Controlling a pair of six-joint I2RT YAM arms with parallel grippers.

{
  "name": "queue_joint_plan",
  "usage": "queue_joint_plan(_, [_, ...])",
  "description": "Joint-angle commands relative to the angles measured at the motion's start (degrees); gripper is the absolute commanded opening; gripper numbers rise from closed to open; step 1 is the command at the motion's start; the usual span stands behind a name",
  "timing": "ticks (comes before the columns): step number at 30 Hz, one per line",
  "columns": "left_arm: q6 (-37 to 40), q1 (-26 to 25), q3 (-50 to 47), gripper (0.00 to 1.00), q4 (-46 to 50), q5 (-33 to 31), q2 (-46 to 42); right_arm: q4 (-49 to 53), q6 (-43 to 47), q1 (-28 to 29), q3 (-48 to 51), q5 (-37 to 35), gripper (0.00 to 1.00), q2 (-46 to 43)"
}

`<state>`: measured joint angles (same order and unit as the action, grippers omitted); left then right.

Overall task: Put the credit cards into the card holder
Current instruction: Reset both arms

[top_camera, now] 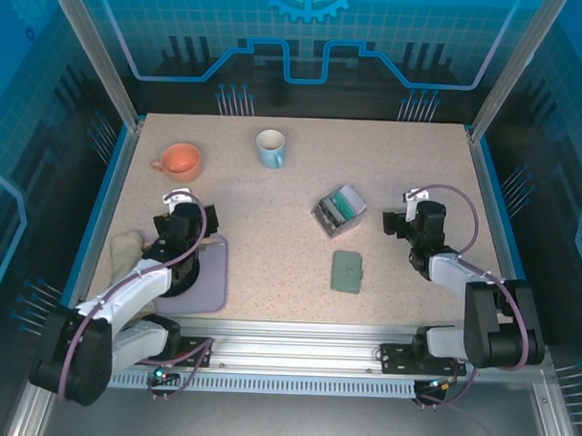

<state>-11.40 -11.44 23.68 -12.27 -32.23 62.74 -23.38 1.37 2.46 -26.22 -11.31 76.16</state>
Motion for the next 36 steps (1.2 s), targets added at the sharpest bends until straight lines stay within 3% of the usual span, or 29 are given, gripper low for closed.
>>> queue_joint_plan(1, [6.12,3.16,-4.90,0.99,-19.83,8.00,5.12,-8.69,1.69,-2.02,2.35,5.76,0.94,-1.58])
queue_joint_plan(3, [5.36,5.31,-5.97,0.99,-26.69,11.72,8.50,-12.61,2.10,-2.42,5.86,7.91,0.95,-4.12])
queue_joint_plan(9, [11.36,7.60,-3.35,0.99,-32.53,18.77,16.19,-20.32,-1.50,-3.26,9.93,12.87,0.96,-5.33])
queue_joint_plan(13, [11.23,8.80,-2.63,0.98,-39.17,20.73,24.54,-27.77,-2.62,-2.50,10.11,14.05,0.95,1.19])
queue_joint_plan(17, [10.34,10.45,-0.10,0.98,-32.79,24.79,23.93,-32.55,-0.94,-0.49,8.39,11.62,0.95,9.39])
queue_joint_plan(20, [10.08,10.93,-0.19,0.99,-33.23,25.24,24.05,-22.41,-0.33,1.40,2.69,7.44,0.92,10.21])
queue_joint_plan(21, [10.11,10.91,-0.18,0.99,-33.10,25.24,24.00,-20.38,-0.86,1.79,1.79,5.21,0.99,10.03])
queue_joint_plan(36, [10.52,10.12,-0.16,0.99,-33.13,23.86,24.06,-21.89,-1.37,2.47,2.49,1.80,1.00,10.06])
